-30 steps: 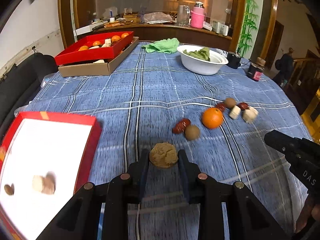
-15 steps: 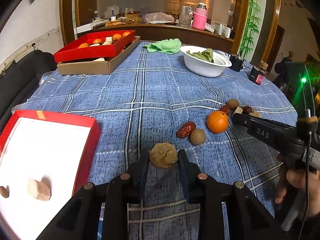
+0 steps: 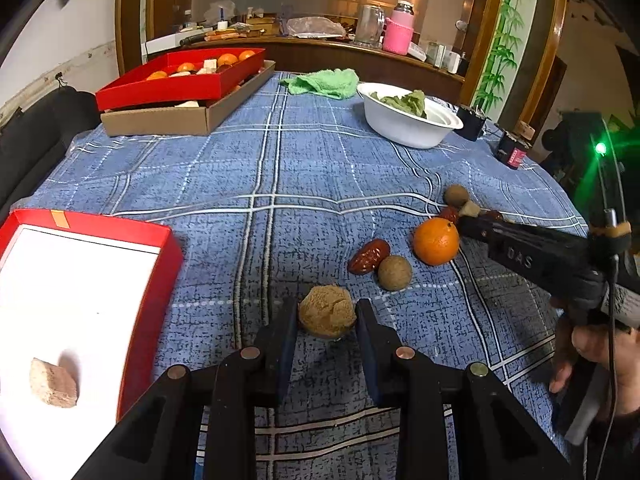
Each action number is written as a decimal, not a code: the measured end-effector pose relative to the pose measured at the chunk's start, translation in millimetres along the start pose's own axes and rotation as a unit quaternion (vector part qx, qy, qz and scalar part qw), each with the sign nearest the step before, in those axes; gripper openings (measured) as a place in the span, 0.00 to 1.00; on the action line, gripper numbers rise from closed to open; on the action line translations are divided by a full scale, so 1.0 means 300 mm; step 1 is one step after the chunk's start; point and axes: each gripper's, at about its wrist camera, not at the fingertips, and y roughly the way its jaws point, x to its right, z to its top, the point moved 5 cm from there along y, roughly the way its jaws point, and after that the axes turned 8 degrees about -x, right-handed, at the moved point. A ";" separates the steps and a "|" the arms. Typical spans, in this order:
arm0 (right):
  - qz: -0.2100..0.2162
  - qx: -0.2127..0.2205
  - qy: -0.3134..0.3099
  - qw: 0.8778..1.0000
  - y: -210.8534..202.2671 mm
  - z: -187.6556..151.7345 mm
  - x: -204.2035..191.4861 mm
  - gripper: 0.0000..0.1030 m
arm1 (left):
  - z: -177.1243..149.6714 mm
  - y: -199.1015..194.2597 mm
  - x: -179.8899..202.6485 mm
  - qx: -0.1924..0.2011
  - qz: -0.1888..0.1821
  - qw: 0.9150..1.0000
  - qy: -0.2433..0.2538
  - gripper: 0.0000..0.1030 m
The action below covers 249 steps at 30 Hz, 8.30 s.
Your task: Organize fruits
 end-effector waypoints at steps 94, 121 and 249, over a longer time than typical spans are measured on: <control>0.170 0.062 -0.132 0.975 -0.400 -0.259 -0.925 0.25 | -0.309 -0.533 -0.812 0.044 0.201 0.952 -0.227 0.27; 0.146 0.006 -0.150 0.978 -0.116 -0.093 -1.090 0.26 | -0.346 -0.397 -0.803 -0.006 0.195 0.957 -0.217 0.27; 0.199 0.030 -0.161 0.966 -0.327 -0.276 -0.976 0.33 | -0.295 -0.480 -0.752 0.041 0.210 0.948 -0.238 0.20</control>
